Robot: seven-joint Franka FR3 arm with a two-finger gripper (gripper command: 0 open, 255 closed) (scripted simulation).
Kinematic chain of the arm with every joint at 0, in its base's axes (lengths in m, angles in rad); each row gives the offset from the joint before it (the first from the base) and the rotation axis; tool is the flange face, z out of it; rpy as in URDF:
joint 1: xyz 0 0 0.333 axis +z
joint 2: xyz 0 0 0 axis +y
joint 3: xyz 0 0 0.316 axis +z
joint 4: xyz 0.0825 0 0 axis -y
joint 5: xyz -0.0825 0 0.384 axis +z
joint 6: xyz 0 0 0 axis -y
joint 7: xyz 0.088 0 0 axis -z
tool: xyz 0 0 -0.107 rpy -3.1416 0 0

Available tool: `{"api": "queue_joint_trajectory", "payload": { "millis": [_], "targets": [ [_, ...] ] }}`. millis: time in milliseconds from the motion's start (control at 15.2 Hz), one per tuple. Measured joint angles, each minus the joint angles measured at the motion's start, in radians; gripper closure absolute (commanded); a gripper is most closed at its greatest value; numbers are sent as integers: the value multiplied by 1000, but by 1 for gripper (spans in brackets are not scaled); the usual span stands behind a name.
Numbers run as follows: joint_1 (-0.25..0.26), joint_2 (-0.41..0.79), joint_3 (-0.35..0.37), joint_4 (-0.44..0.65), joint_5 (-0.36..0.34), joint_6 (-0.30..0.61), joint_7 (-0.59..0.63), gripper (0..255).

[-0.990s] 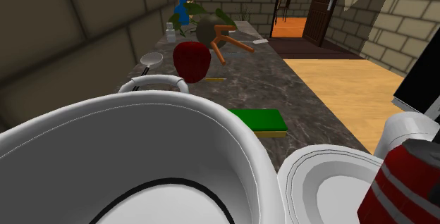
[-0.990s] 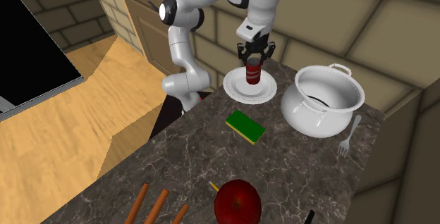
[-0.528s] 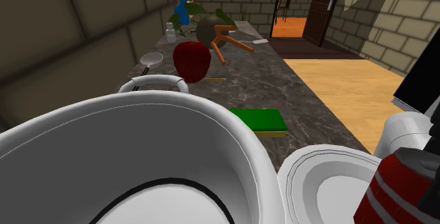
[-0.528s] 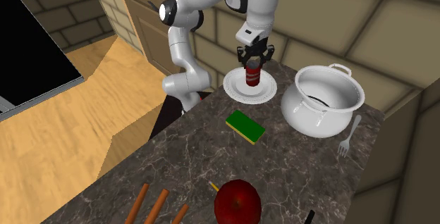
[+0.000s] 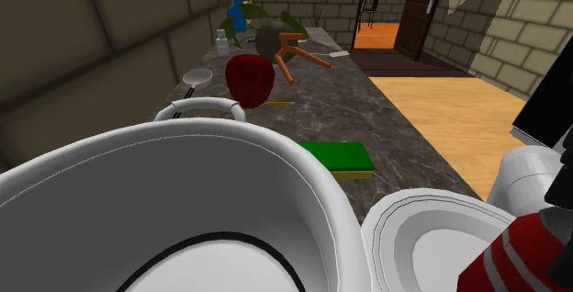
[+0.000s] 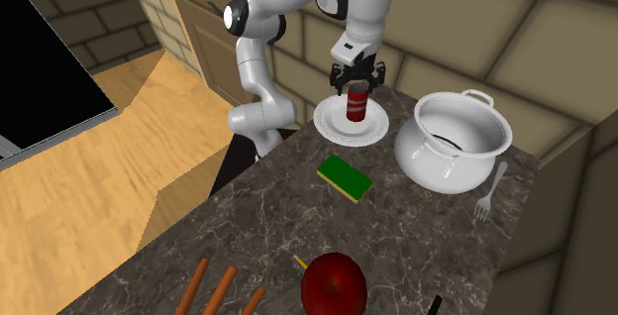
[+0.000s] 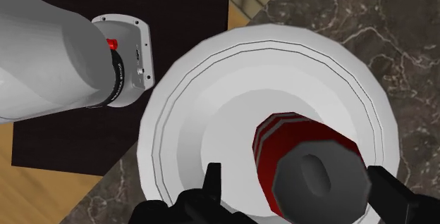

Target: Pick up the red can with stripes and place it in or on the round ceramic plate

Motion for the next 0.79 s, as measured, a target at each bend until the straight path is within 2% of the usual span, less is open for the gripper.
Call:
{"api": "queue_joint_trajectory", "payload": {
  "millis": [132,396,792],
  "targets": [
    [-4,12,-1,19,-3,-7,3,0],
    [-22,81,-22,150,-30,-73,18,0],
    [-22,86,-25,170,-32,-87,24,0]
  ]
}}
